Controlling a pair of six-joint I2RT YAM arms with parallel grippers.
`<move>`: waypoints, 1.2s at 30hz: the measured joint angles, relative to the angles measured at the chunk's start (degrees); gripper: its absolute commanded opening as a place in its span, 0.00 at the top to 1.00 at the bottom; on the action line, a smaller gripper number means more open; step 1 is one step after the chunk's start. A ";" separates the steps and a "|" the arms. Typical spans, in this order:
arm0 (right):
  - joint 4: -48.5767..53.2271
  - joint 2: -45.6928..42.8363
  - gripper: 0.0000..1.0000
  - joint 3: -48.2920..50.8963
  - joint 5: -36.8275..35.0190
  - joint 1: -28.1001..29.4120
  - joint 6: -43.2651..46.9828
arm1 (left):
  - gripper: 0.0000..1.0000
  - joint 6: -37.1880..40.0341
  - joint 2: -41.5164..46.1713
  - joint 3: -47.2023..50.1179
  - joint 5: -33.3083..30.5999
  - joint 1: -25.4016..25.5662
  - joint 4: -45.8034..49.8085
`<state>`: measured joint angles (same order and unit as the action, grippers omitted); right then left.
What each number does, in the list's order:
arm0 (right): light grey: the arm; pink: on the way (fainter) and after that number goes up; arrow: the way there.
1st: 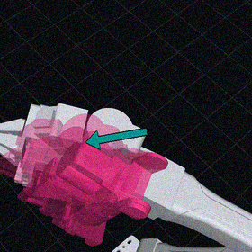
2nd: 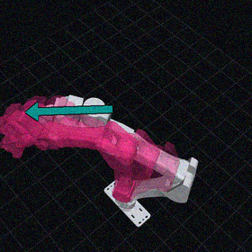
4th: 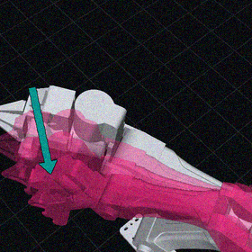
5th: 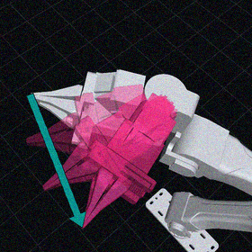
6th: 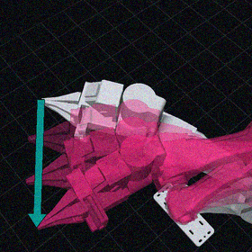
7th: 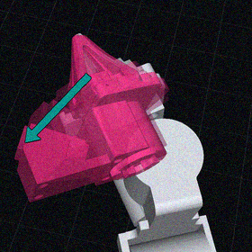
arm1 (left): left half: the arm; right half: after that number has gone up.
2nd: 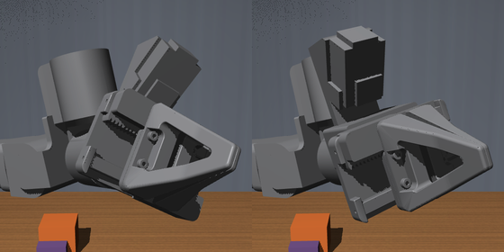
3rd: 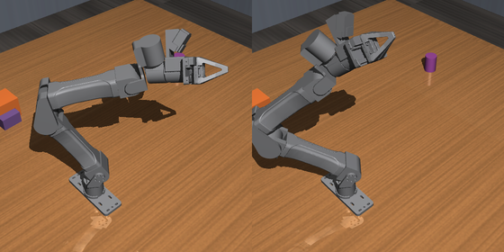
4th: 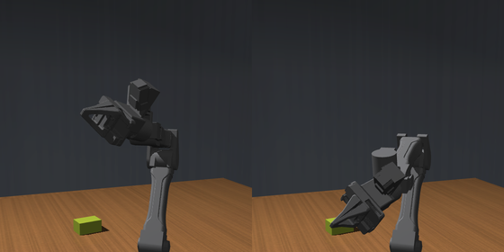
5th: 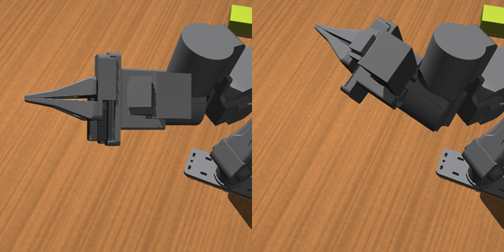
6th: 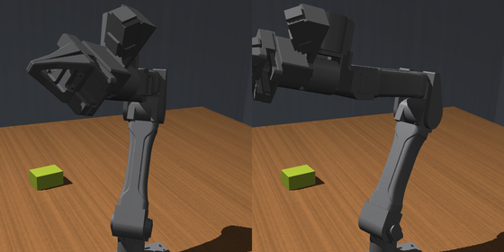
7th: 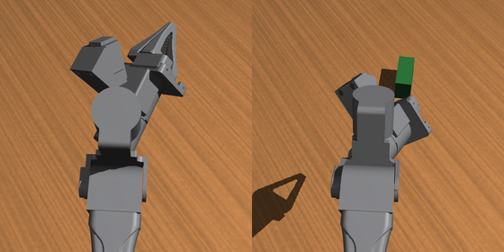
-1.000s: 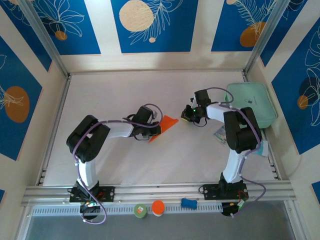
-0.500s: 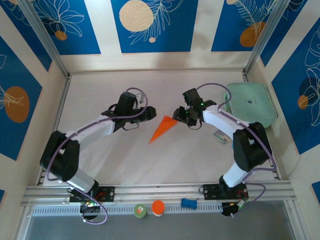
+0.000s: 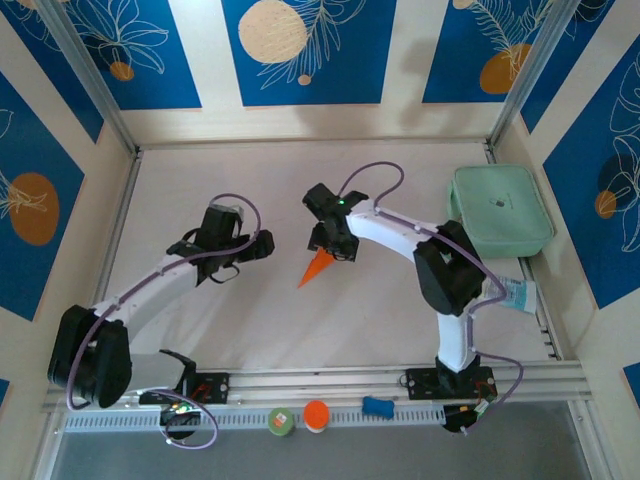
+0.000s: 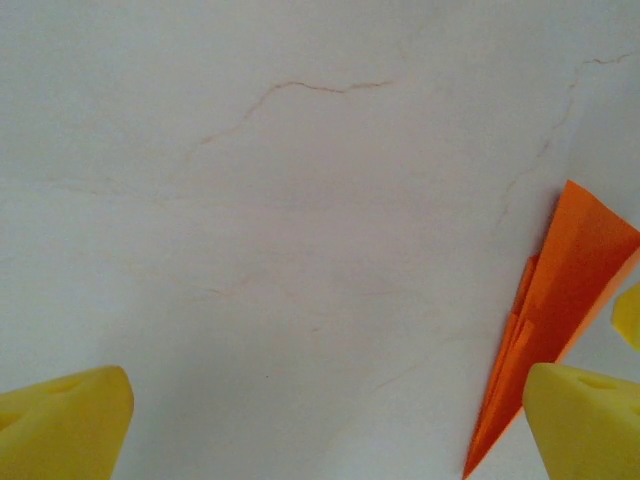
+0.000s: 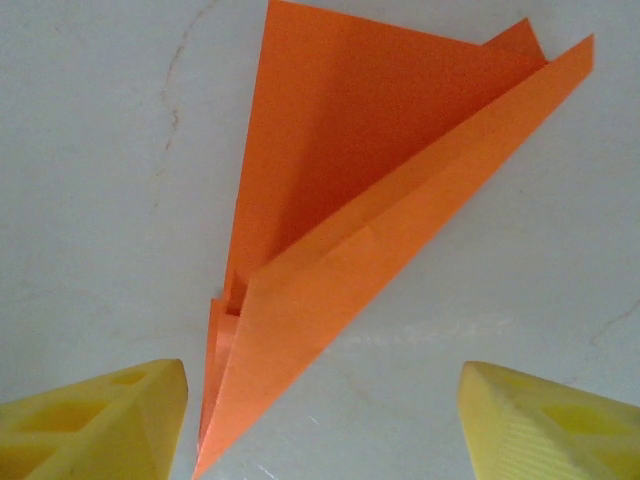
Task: Fold a paper plane with a square sheet of paper (pick it up from the middle)
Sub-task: Turn over the paper plane at the top-center of the table.
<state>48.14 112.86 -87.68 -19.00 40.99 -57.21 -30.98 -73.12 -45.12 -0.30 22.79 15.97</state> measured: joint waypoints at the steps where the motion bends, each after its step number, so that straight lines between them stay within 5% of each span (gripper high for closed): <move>1: 0.85 1.14 0.28 -1.27 -0.63 0.26 -0.52 | 0.01 0.09 0.24 0.24 -0.31 -0.07 0.04; 9: 8.07 9.86 0.33 -9.79 -5.35 0.76 -4.59 | 0.01 1.14 0.31 1.40 -0.92 -0.55 1.01; 18: 12.17 10.05 0.46 -10.25 -8.26 1.40 -7.52 | 0.01 1.11 0.26 1.60 -0.87 -0.66 1.07; 36: 8.96 5.49 1.00 -5.86 -8.44 0.90 -7.78 | 0.01 0.87 0.31 1.60 -0.87 -1.42 1.29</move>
<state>57.10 118.34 -93.54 -27.44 41.89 -64.99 -30.11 -72.82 -43.53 -1.17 21.37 17.26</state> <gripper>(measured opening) 0.035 0.994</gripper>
